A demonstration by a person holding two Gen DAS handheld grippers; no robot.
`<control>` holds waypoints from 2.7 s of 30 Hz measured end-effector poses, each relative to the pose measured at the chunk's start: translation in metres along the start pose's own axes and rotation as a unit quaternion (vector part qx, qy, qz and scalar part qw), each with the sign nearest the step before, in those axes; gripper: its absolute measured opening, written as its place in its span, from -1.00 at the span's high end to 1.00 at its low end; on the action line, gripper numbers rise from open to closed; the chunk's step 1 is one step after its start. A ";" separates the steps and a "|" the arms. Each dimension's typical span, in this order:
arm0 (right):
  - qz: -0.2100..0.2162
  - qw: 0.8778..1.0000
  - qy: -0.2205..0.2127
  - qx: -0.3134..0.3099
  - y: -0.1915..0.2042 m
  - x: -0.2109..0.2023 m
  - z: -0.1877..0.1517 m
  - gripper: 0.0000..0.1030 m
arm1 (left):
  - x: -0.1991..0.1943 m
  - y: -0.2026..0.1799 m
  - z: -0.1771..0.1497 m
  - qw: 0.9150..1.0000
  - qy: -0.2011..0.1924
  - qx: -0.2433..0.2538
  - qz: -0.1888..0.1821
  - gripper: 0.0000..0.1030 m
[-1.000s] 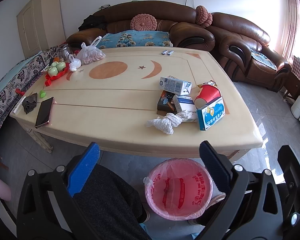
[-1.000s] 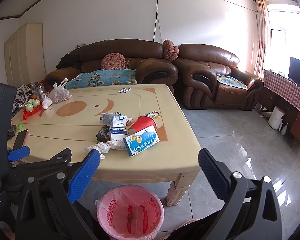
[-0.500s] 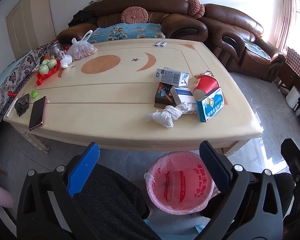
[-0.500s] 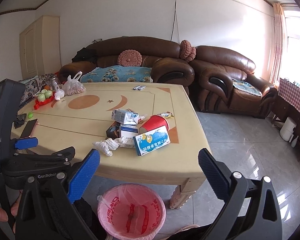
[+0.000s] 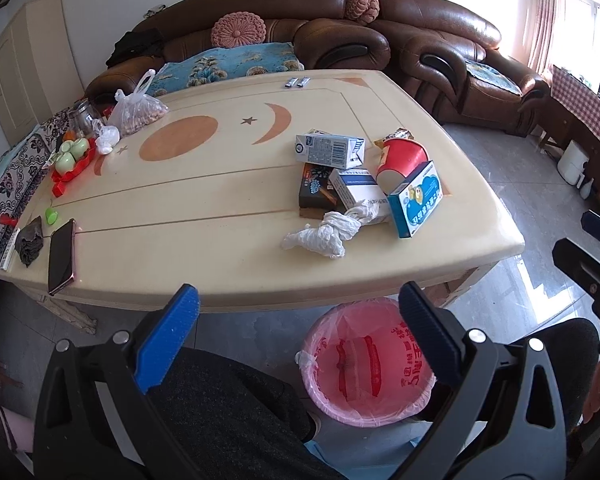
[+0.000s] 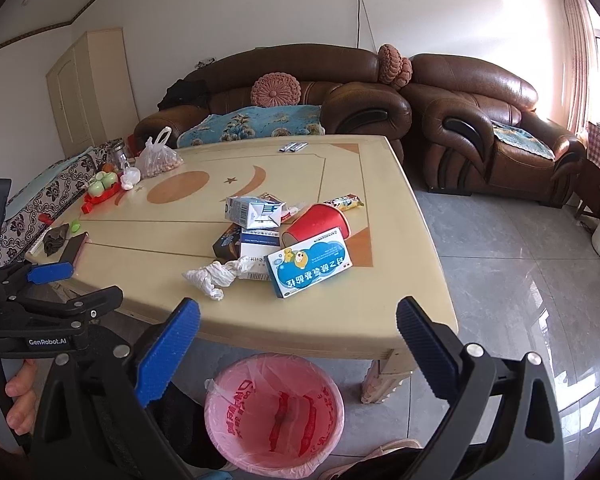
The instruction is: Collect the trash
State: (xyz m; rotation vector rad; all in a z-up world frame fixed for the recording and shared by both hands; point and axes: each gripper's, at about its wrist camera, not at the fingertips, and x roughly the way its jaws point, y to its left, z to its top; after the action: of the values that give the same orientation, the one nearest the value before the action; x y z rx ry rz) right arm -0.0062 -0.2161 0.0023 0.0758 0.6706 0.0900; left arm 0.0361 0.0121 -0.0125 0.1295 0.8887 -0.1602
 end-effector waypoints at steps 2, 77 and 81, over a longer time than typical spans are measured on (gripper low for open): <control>0.007 1.000 0.005 -0.004 -0.002 0.005 0.002 -0.88 | 0.001 -0.003 0.001 1.000 0.001 0.005 -0.010 -0.90; -0.068 0.978 0.153 0.127 -0.005 0.229 0.051 -0.88 | 0.206 -0.023 0.052 0.958 0.145 0.192 -0.159 -0.90; -0.084 0.972 0.165 0.148 -0.010 0.239 0.041 -0.87 | 0.212 -0.018 0.050 0.957 0.149 0.183 -0.167 -0.88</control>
State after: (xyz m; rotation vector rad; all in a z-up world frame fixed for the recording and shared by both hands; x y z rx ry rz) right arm 0.2065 -0.2016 -0.1138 0.2961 1.0172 -0.1649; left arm 0.2025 -0.0327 -0.1474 0.3556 1.1730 -0.6348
